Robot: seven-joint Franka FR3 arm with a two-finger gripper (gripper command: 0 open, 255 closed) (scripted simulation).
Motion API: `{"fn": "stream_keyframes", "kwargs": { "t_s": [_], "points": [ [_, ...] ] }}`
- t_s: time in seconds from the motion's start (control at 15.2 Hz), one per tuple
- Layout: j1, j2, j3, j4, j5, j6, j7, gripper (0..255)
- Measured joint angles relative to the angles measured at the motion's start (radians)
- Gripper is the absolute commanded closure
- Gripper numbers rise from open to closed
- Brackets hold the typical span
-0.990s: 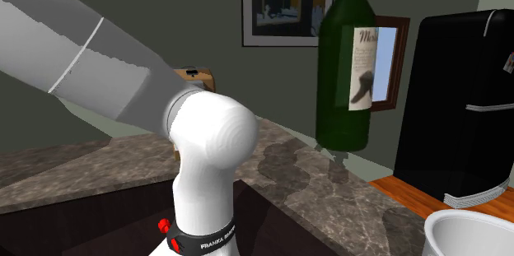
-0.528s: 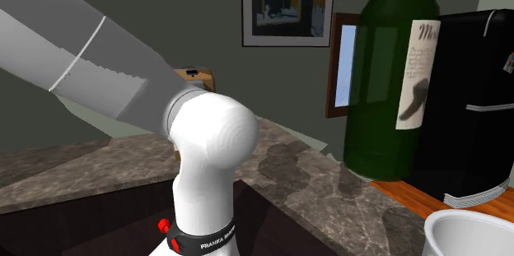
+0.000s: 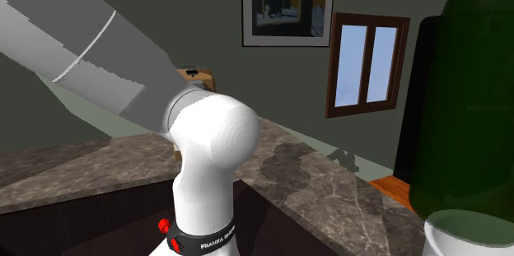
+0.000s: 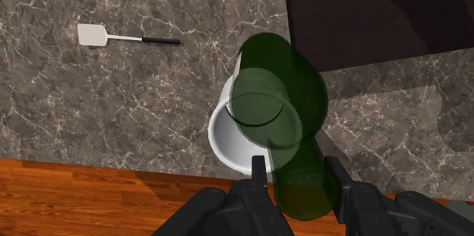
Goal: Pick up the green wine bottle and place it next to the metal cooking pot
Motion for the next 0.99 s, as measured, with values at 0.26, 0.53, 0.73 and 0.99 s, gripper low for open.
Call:
{"fn": "stream_keyframes", "kwargs": {
  "t_s": [0.26, 0.53, 0.73, 0.99],
  "points": [
    [0.050, 0.057, -0.115, 0.124, -0.041, -0.013, -0.105, 255],
    [0.124, 0.107, -0.255, 0.235, -0.077, -0.004, -0.209, 255],
    [0.181, 0.138, -0.345, 0.317, -0.095, -0.008, -0.271, 255],
    [0.157, 0.105, -0.338, 0.249, -0.109, 0.030, -0.262, 255]
  ]
}}
